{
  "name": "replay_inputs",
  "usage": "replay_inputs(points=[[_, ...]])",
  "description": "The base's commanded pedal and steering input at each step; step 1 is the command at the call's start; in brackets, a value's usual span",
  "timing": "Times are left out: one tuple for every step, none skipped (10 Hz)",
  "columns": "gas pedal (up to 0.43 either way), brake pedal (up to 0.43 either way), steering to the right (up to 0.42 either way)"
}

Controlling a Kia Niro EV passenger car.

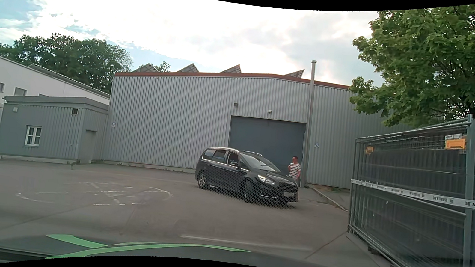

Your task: Follow the waypoints while adhering to traffic rules and regulations

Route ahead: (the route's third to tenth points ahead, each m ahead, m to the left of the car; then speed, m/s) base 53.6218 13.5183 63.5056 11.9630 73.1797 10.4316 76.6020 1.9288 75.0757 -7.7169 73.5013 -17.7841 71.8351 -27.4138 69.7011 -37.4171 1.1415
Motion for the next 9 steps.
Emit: replay_inputs(points=[[0.098, 0.0, -0.344], [0.098, 0.0, -0.345], [0.098, 0.0, -0.351], [0.098, 0.0, -0.375], [0.098, 0.0, -0.397], [0.11, 0.0, -0.423], [0.11, 0.0, -0.438], [0.11, 0.0, -0.443], [0.11, 0.0, -0.446]])
